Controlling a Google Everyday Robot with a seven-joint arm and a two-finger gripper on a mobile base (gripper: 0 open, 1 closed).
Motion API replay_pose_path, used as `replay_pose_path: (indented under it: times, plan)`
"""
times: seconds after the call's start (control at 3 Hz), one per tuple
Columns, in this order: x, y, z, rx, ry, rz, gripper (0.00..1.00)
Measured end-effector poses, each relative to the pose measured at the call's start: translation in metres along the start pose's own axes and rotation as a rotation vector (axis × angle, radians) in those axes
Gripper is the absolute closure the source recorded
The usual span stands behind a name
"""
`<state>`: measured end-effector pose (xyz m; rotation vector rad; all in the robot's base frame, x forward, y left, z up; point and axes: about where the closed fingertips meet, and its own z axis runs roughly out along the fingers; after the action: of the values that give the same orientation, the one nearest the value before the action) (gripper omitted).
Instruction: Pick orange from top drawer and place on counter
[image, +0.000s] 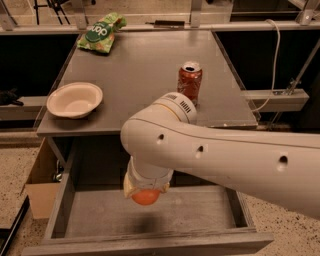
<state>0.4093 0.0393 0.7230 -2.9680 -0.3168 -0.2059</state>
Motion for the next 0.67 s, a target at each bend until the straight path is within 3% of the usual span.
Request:
replay_pose_path:
  times: [0.33,0.67]
  plan:
    - [0.002,0.007,-0.017,-0.008,0.123,0.038,1.0]
    - [-0.012,0.043,-0.053,-0.066,0.346,0.152,1.0]
